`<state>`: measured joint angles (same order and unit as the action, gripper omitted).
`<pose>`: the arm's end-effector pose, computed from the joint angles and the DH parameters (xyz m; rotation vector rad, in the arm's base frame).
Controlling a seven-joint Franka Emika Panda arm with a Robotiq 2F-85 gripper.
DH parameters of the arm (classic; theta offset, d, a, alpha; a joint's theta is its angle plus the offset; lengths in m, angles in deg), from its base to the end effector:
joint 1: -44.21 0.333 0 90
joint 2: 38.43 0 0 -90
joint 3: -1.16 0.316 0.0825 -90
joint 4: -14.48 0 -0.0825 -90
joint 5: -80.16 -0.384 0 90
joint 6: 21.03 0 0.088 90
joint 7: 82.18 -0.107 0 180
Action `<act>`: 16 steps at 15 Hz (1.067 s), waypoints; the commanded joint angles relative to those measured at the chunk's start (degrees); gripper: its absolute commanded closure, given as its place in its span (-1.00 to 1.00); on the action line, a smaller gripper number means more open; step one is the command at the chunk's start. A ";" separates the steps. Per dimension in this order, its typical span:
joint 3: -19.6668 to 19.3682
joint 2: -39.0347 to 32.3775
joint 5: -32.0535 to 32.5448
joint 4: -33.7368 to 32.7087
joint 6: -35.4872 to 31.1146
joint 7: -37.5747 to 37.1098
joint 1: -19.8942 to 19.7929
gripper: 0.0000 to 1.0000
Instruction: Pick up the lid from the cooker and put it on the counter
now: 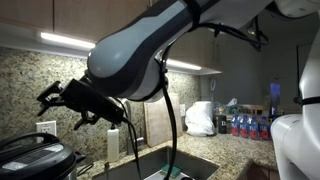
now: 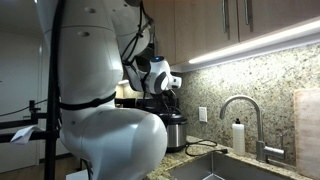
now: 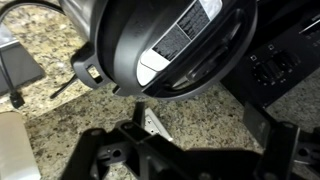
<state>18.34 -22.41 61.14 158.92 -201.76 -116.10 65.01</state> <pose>0.3930 0.2785 0.4821 -2.3945 0.2822 -0.8952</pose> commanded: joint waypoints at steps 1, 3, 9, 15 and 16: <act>-7.59 -8.11 -2.72 -5.24 -7.55 5.41 10.09 -1.00; -13.96 -10.96 -2.62 -8.36 -10.71 6.52 19.40 -1.00; -27.11 -7.87 1.22 -8.25 -11.33 -2.91 39.55 -1.00; -50.29 3.91 1.42 0.93 -9.31 -4.77 61.29 -1.00; -55.09 6.38 1.61 2.41 -9.12 -3.49 64.83 -1.00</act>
<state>-25.62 -24.78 61.04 155.10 -212.26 -119.32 120.56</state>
